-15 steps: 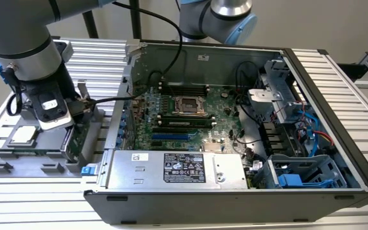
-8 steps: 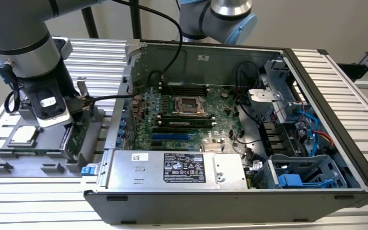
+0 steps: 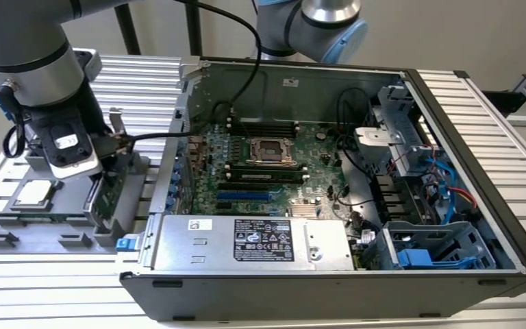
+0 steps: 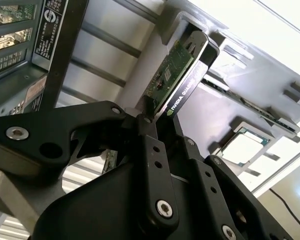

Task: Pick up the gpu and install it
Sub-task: 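Pick up the gpu and move the gpu toward the slot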

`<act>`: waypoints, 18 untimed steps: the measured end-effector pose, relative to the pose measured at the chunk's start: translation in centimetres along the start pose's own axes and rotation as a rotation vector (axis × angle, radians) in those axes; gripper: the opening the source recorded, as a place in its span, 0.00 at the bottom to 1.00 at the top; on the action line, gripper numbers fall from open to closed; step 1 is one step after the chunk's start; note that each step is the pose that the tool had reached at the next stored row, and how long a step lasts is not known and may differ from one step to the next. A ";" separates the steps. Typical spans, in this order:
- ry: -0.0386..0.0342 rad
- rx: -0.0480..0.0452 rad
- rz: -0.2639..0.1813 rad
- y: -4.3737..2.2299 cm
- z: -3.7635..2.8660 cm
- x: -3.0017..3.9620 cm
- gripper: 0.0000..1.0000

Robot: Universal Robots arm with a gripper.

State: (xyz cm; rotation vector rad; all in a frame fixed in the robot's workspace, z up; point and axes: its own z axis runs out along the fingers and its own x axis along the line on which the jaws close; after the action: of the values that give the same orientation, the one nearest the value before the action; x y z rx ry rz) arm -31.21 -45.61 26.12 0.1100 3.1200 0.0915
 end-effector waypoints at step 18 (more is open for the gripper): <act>0.0002 0.0001 0.000 0.11 -1.86 -0.03 0.00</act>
State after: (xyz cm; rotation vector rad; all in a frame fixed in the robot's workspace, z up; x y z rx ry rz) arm -31.21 -45.61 27.98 0.1102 3.1203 0.0914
